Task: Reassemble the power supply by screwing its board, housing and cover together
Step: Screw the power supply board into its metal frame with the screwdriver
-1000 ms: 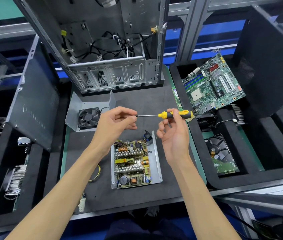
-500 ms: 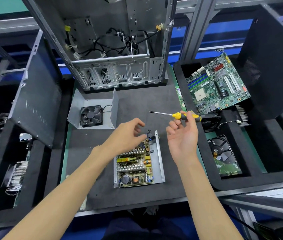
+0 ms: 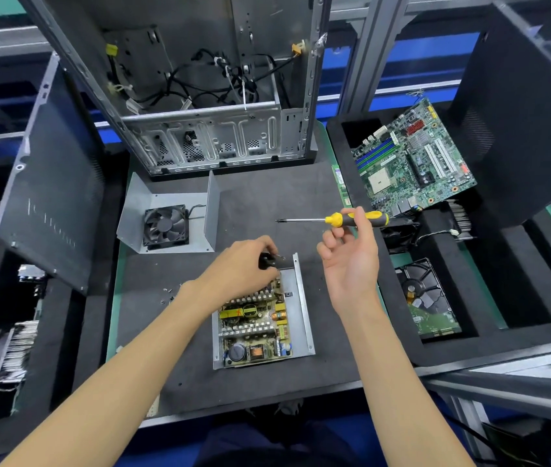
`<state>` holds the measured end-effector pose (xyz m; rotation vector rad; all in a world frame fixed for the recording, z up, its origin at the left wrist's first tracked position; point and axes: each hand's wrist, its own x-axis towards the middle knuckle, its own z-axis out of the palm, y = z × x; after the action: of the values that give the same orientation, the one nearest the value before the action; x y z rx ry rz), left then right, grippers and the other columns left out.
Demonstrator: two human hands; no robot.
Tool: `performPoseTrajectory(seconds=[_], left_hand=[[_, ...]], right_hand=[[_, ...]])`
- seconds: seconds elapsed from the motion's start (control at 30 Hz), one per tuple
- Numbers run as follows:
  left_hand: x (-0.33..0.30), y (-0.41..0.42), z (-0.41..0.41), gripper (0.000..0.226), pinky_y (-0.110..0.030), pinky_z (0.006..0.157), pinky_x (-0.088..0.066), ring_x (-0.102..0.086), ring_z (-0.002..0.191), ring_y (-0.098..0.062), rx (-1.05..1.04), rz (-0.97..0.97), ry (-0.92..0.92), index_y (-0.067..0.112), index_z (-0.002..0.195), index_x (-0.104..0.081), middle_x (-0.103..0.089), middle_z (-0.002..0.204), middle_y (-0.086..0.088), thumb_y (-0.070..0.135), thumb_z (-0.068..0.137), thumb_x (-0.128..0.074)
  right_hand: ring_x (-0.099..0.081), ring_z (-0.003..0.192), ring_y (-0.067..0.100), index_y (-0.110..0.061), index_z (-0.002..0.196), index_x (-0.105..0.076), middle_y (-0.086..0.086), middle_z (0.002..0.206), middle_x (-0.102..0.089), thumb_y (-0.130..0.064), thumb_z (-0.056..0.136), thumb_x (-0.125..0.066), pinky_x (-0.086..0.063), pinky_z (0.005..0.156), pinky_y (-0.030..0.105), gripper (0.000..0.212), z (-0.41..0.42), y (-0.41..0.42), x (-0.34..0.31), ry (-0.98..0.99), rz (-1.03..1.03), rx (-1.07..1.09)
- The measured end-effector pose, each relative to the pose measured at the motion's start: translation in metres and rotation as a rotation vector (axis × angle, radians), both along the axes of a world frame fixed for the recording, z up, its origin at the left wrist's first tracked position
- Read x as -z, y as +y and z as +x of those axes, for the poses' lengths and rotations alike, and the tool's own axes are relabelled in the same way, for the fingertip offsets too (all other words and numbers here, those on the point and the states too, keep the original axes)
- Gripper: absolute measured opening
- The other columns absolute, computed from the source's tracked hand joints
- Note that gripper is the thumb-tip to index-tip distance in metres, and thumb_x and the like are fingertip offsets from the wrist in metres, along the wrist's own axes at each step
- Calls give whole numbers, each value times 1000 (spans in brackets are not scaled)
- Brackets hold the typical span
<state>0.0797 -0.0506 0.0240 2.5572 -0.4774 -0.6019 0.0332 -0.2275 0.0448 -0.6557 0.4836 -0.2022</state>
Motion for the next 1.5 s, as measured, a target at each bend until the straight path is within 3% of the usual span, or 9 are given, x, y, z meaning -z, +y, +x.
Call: performPoseTrajectory(seconds=[0.17, 0.37, 0.5, 0.6, 0.73, 0.83, 1.3, 1.4, 1.5], left_hand=[[-7, 13, -8, 32, -36, 67, -49, -57, 77, -16, 55, -1, -30, 31, 91, -41, -59, 83, 13, 33, 79, -71], [-18, 36, -26, 44, -31, 66, -48, -55, 66, -6, 125, -40, -30, 39, 92, -45, -64, 78, 12, 72, 74, -67], [-12, 41, -35, 38, -26, 62, -43, -55, 67, 0, 88, -71, -123, 40, 97, -46, -59, 72, 20, 71, 81, -61], [-5, 44, -40, 36, -32, 69, -47, -56, 76, -8, 67, -96, -167, 38, 102, -47, -62, 78, 14, 67, 83, -59], [3, 46, -45, 33, -29, 68, -42, -51, 83, -10, 38, -156, -194, 39, 102, -47, -53, 76, 21, 63, 83, -62], [4, 46, -45, 33, -30, 69, -42, -51, 84, -10, 28, -165, -193, 39, 101, -47, -54, 76, 20, 61, 83, -62], [-2, 44, -45, 29, -34, 80, -49, -54, 92, -12, 12, -150, -144, 38, 103, -49, -64, 90, 14, 56, 87, -65], [-5, 42, -43, 29, -31, 70, -46, -54, 83, -9, 21, -135, -134, 40, 101, -48, -63, 81, 14, 66, 87, -52], [-16, 34, -38, 34, -28, 69, -45, -60, 82, -6, -26, -230, -100, 39, 96, -55, -62, 83, 17, 67, 91, -36]], right_hand=[[-42, 53, 14, -14, 95, -59, -2, 69, -48, -27, 105, -54, -36, 42, 25, 17, 13, -3, -1, 22, -232, -3], [-41, 50, 12, -20, 91, -60, -13, 65, -55, -32, 99, -56, -38, 41, 26, 15, 29, -5, 7, -51, -677, -156], [-49, 67, 29, -35, 85, -60, 6, 74, -58, -47, 96, -57, -41, 62, 40, 17, 31, 0, 18, -93, -1061, -326], [-51, 70, 23, -29, 89, -58, 7, 74, -59, -53, 96, -54, -44, 67, 33, 25, 29, 5, 29, -153, -1270, -430], [-52, 69, 25, -21, 89, -57, 7, 73, -59, -53, 98, -51, -47, 68, 48, 34, 26, 9, 36, -167, -1381, -514], [-51, 67, 23, -19, 88, -56, 5, 71, -57, -53, 98, -50, -48, 66, 49, 36, 25, 10, 36, -175, -1431, -541], [-49, 64, 12, -28, 88, -54, -7, 65, -51, -49, 99, -55, -39, 59, 27, 24, 20, 9, 35, -185, -1553, -577], [-48, 63, 11, -30, 82, -43, -9, 62, -48, -53, 94, -65, -34, 55, 20, 34, 22, 9, 32, -220, -1639, -570], [-42, 58, 12, -26, 78, -35, -8, 59, -43, -57, 88, -68, -32, 51, 26, 46, 25, 15, 29, -232, -1670, -574]])
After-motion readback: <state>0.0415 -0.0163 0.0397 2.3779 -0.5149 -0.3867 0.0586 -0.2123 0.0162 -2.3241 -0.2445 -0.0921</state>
